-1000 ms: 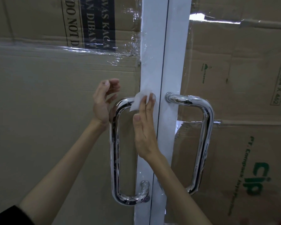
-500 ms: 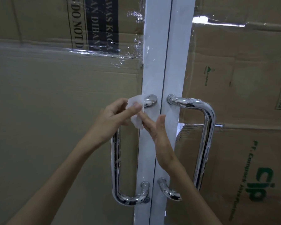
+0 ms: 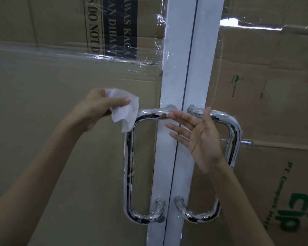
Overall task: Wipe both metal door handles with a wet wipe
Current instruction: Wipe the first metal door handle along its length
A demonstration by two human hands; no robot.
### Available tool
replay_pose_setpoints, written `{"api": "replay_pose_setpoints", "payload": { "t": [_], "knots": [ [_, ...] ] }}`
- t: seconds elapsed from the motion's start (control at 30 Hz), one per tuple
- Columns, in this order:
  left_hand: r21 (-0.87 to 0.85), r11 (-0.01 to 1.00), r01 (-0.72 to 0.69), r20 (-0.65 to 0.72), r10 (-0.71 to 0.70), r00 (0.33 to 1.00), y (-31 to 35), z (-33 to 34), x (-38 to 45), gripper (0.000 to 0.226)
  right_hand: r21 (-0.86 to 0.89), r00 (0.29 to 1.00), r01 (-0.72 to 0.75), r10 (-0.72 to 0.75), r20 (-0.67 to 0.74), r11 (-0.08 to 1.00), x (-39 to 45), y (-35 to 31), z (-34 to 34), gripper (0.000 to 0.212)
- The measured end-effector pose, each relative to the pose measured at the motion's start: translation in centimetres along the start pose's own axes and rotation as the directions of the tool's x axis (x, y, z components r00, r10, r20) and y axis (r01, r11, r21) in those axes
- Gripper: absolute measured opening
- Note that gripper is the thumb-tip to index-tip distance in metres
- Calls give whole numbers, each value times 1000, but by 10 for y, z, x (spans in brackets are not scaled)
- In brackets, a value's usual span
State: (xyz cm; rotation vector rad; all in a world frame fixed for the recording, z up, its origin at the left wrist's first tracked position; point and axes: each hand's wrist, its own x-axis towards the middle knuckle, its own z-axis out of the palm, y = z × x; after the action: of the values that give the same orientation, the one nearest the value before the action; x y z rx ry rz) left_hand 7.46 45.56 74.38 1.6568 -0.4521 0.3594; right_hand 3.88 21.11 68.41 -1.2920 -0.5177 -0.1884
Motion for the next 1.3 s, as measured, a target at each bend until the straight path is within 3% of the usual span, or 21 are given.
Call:
{"api": "replay_pose_setpoints", "payload": {
  "t": [0.2, 0.37, 0.43, 0.5, 0.63, 0.7, 0.87, 0.97, 1.1, 1.17, 1.23, 1.3],
  "knots": [
    [283, 945, -166, -170, 220, 960, 13, -2, 37, 13, -40, 999, 45, -46, -25, 998, 5, -4, 0, 73],
    [464, 839, -285, 116, 261, 958, -11, 41, 14, 16, -298, 963, 200, -243, -116, 933, 23, 4, 14, 63],
    [406, 862, -305, 144, 269, 952, -23, 43, 7, 34, -381, 957, 220, -274, -92, 898, 31, 11, 15, 63],
    [315, 903, -292, 71, 284, 956, -26, 39, 6, 47, -394, 962, 210, -262, -81, 895, 38, 19, 14, 58],
    [124, 954, -273, 74, 265, 961, -21, 43, 18, 33, -362, 946, 266, -315, -81, 893, 48, 38, 11, 52],
    [172, 943, -285, 166, 258, 952, -23, 48, 28, 21, -352, 931, 301, -354, -95, 886, 51, 44, 10, 52],
    [291, 913, -285, 387, 160, 908, -33, 48, 32, 33, -465, 866, 423, -497, -43, 777, 57, 50, 12, 33],
    [293, 870, -395, 341, 291, 894, -51, 37, 21, 32, -586, 850, 418, -527, -18, 694, 63, 58, 9, 22],
    [179, 919, -351, 234, 306, 923, -72, 26, 11, 36, -658, 825, 421, -565, -8, 624, 67, 65, 9, 22],
    [324, 868, -377, 169, 339, 925, -73, 30, 7, 34, -661, 816, 427, -578, -13, 617, 67, 65, 10, 20],
    [562, 736, -377, 115, 382, 917, -69, 38, 5, 33, -654, 803, 439, -595, -20, 616, 67, 66, 11, 18],
    [694, 614, -375, 112, 421, 900, -62, 47, 8, 39, -646, 790, 452, -612, -30, 615, 67, 66, 13, 18]
  ]
}}
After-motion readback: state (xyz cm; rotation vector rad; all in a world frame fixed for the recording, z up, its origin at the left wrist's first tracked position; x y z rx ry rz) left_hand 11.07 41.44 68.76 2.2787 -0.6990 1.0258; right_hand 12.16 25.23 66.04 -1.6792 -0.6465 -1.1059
